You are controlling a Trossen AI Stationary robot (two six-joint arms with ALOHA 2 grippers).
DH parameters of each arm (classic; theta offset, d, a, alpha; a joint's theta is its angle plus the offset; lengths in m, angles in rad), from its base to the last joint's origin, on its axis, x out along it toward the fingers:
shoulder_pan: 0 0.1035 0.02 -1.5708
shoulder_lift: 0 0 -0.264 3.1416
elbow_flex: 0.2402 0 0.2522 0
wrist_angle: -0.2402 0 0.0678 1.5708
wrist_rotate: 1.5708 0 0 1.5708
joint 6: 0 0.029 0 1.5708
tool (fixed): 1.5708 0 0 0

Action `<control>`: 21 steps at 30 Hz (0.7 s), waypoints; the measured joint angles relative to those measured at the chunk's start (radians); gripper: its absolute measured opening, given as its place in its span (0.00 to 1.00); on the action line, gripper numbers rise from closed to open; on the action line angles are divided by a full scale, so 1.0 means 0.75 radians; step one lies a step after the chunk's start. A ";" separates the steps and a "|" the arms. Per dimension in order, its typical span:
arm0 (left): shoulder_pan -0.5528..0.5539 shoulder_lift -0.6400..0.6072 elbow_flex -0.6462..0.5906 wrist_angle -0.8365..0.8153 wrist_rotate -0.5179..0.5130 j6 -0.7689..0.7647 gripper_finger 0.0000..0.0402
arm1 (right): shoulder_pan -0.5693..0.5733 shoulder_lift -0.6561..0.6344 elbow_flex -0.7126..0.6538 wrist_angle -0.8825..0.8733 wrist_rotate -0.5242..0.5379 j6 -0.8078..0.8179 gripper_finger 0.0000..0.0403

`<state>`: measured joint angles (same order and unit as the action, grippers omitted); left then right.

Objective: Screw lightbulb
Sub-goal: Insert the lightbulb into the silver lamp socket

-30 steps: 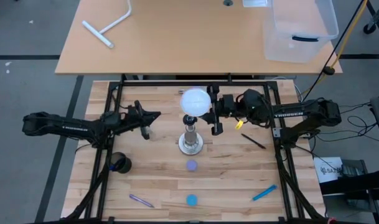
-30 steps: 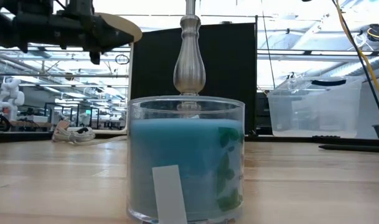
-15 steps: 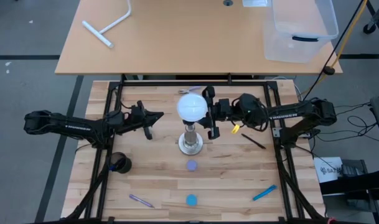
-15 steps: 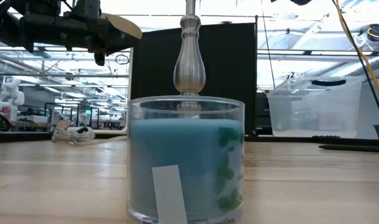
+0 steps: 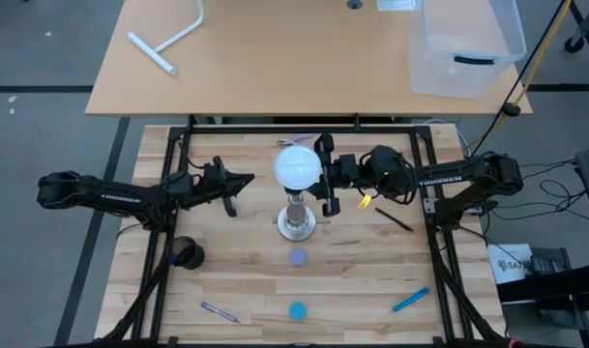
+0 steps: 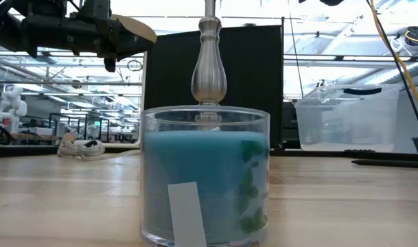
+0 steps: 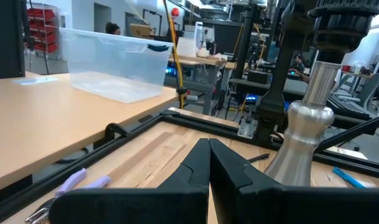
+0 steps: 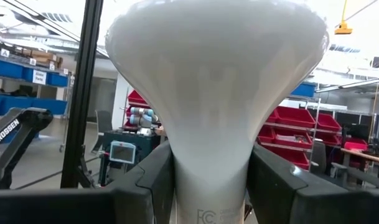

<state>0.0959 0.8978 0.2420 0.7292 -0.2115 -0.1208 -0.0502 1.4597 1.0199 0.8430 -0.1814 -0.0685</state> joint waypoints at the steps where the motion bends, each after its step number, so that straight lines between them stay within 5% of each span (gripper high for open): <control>1: 0.000 0.000 0.000 0.000 0.000 -0.001 0.01 | 0.000 0.000 0.000 -0.005 0.004 -0.002 0.38; 21: 0.000 0.000 0.000 0.008 -0.001 0.000 0.01 | 0.000 0.059 -0.001 0.007 0.036 -0.020 0.38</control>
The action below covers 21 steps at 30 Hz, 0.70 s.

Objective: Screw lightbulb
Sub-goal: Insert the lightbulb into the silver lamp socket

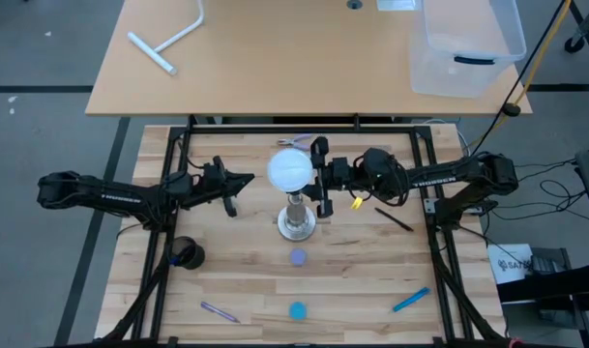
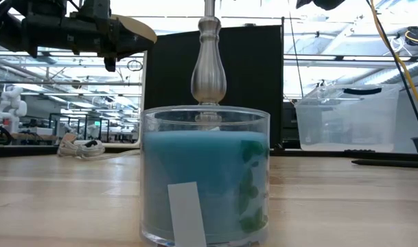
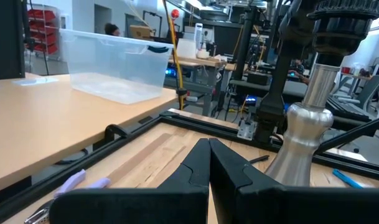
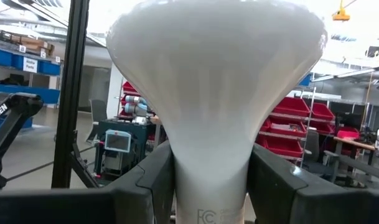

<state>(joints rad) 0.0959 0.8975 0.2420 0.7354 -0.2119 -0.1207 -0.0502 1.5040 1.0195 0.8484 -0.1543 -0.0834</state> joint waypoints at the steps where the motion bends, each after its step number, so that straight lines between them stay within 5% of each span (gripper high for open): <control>1: 0.000 0.000 0.000 0.000 0.000 0.000 0.01 | 0.000 0.000 0.000 0.000 0.000 0.000 0.38; 21: -0.001 0.000 0.000 -0.001 0.000 0.060 0.01 | 0.000 -0.020 0.004 -0.121 0.035 0.024 0.38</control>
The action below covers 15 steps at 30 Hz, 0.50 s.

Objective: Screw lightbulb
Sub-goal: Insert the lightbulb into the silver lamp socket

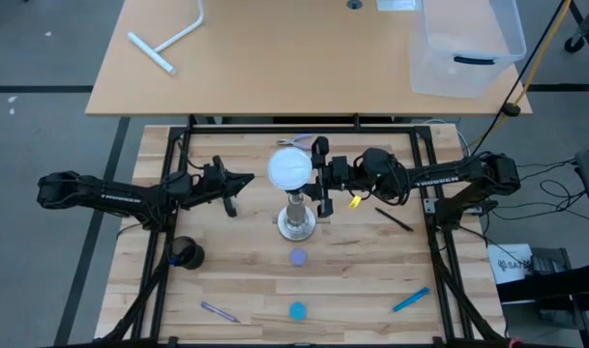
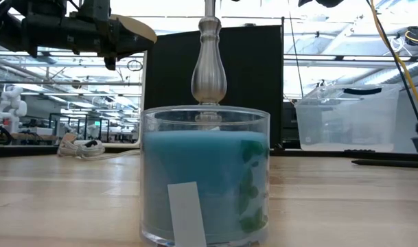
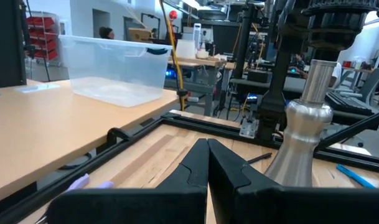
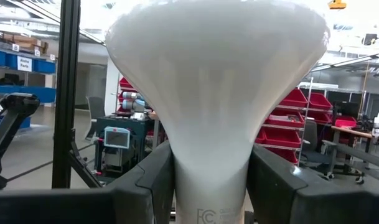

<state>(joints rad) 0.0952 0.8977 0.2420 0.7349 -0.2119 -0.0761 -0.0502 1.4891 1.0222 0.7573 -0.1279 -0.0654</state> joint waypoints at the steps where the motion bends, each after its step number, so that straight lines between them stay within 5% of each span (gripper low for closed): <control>1: 0.000 0.000 0.000 0.000 0.000 0.000 0.01 | 0.000 0.000 0.000 -0.001 0.000 0.000 0.38; 15: -0.001 0.000 0.000 0.000 0.095 0.009 0.01 | 0.000 -0.014 0.001 -0.074 0.060 0.005 0.39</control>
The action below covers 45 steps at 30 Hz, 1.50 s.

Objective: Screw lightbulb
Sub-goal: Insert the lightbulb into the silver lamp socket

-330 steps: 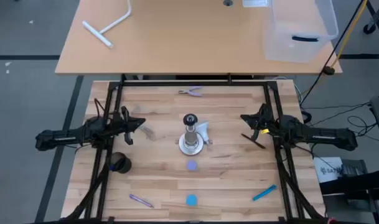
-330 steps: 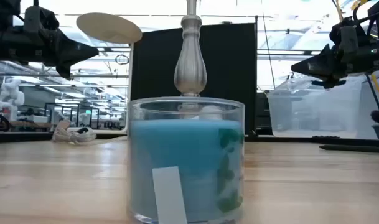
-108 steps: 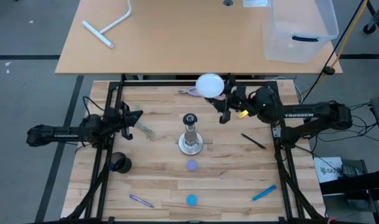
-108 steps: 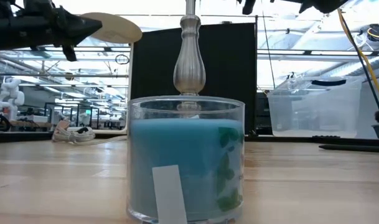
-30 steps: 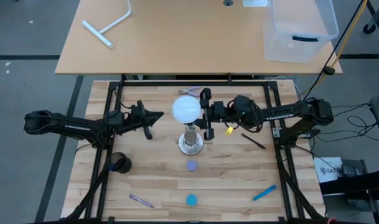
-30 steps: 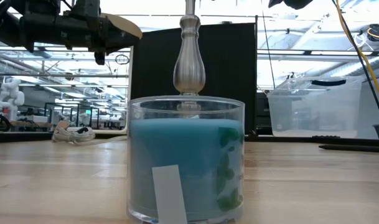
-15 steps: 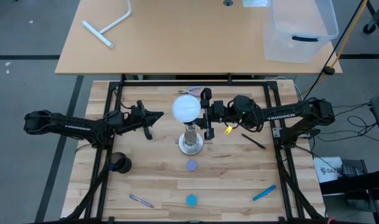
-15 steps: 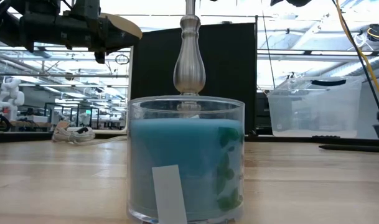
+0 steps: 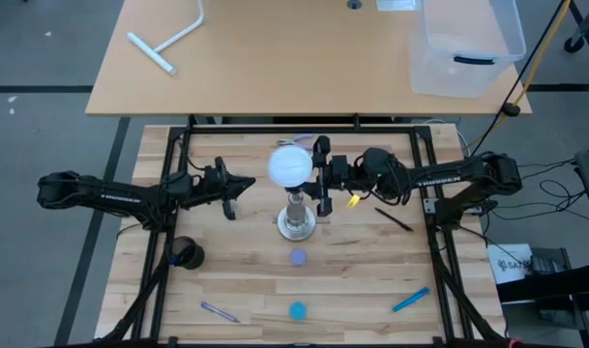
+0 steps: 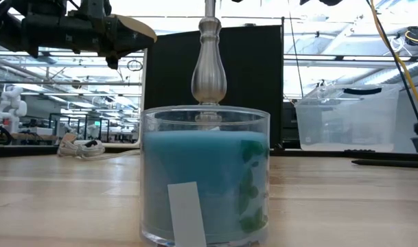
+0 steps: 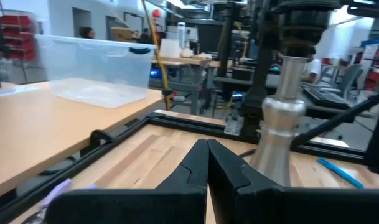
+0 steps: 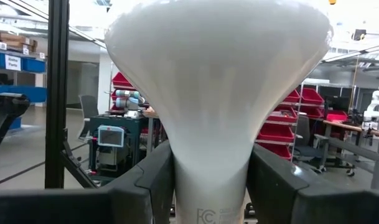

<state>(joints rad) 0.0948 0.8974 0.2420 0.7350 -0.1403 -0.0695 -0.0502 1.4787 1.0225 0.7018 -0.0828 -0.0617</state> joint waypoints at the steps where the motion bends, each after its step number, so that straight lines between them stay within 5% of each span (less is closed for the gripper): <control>1: 0.000 0.000 0.000 0.000 -0.001 0.000 0.01 | 0.000 -0.001 -0.001 -0.009 0.004 0.008 0.40; 35: 0.001 0.000 0.000 0.000 0.000 0.005 0.01 | 0.001 -0.037 -0.001 -0.175 0.049 0.112 0.40; 45: 0.001 0.000 0.019 0.147 0.001 0.035 0.01 | 0.001 -0.037 -0.001 -0.178 0.048 0.109 0.40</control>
<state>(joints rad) 0.0952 0.8974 0.2566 0.8455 -0.1398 -0.0429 -0.0494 1.4513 1.0218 0.5685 -0.0465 0.0204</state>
